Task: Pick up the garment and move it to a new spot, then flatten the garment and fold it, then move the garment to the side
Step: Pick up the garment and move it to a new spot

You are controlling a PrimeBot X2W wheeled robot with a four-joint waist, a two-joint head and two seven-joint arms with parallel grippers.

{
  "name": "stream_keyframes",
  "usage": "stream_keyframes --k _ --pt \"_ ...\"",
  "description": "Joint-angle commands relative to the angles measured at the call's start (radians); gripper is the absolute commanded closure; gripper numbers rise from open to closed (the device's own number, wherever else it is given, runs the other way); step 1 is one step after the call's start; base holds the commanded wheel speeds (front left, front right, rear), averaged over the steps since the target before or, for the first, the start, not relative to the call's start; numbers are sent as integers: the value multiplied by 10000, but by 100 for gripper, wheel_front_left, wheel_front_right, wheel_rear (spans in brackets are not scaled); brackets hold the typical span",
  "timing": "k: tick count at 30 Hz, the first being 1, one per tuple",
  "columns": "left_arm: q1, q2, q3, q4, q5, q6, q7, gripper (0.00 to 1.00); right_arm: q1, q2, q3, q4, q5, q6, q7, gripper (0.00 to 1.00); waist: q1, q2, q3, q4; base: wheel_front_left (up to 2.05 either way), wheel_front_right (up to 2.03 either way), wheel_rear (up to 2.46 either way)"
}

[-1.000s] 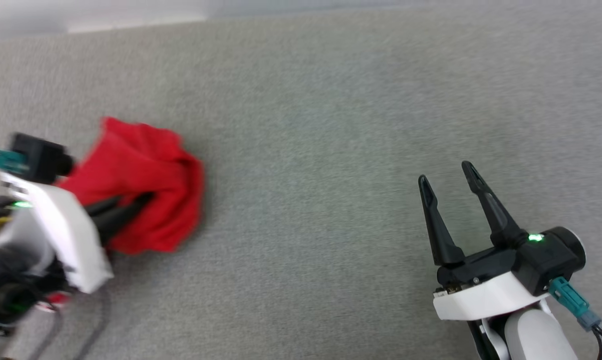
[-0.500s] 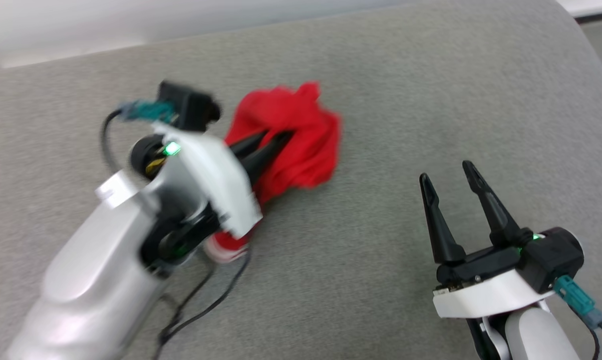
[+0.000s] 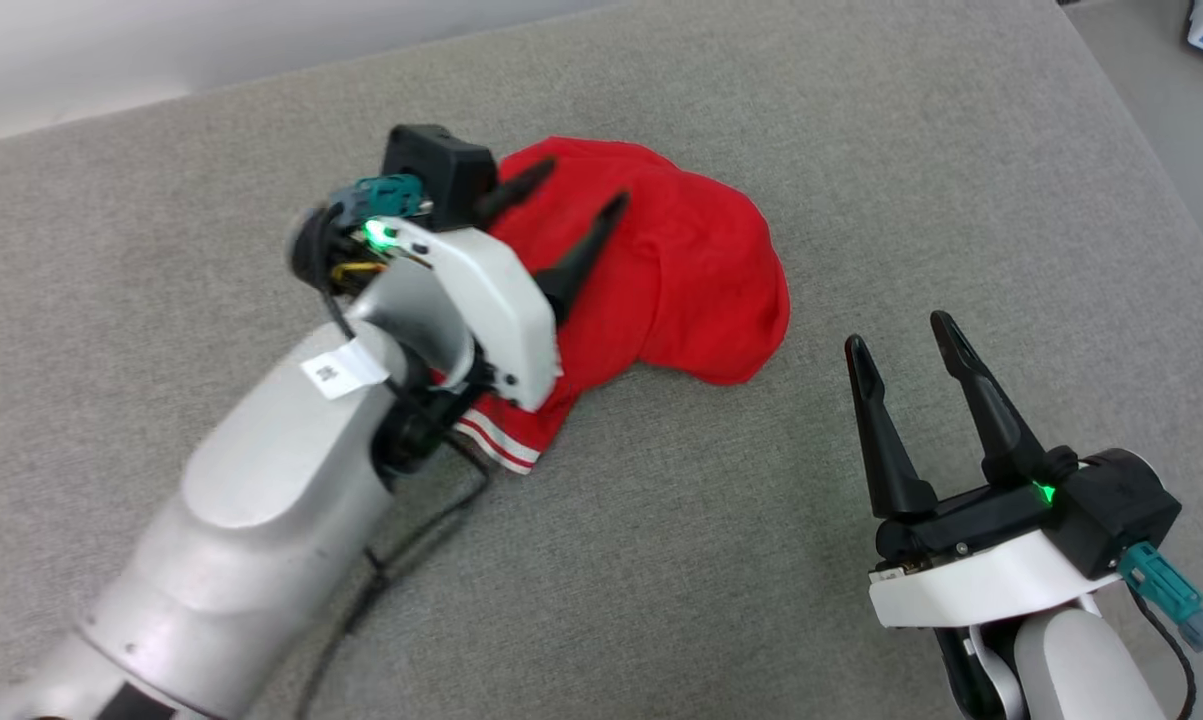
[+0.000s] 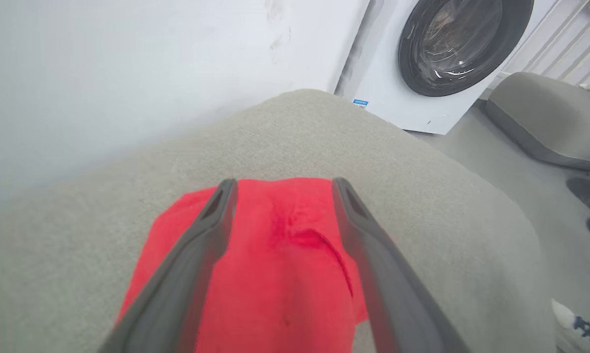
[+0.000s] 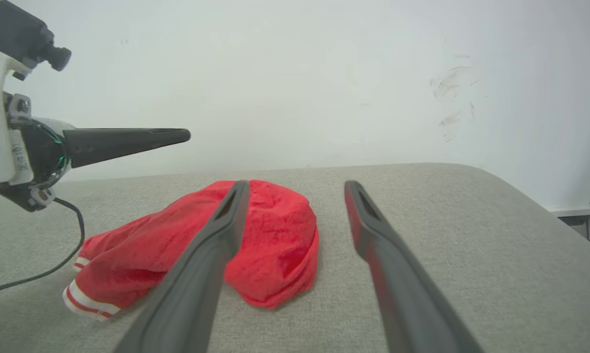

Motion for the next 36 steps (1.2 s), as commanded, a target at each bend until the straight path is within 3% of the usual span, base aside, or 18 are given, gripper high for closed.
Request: stream_keyframes --k 1,9,14,18,23,27,36 --pt "-162 264 -52 57 329 -72 -312 0 6 40 -30 21 -63 -3 -22 0 1 0 -131 117 0 0 0" --pt "369 1400 135 47 1660 331 -2672 0 280 37 -383 101 -446 -3 -22 0 1 0 -929 985 0 0 0" --pt "1411 2076 585 -702 2185 1101 -3488 0 510 34 -664 150 -774 -5 -21 0 1 0 -1494 1485 0 0 0" --pt "2898 2295 1223 -1760 2290 1761 -3620 0 694 35 -908 105 -980 -3 -21 0 1 0 -1829 1797 0 0 0" --pt "4996 1916 2290 -3202 2593 2232 -3613 0 948 36 -1068 72 -1217 -5 -22 0 1 0 -2120 2113 0 0 0" --pt "6367 1307 2760 -3927 2975 2272 -3616 0 1107 36 -1137 64 -1273 -5 -22 0 1 0 -2283 2228 0 0 0" --pt "7641 62 3377 -4127 3860 1922 -3618 0 1255 34 -1008 9 -1185 -3 -22 0 1 0 -2427 2347 0 0 0"
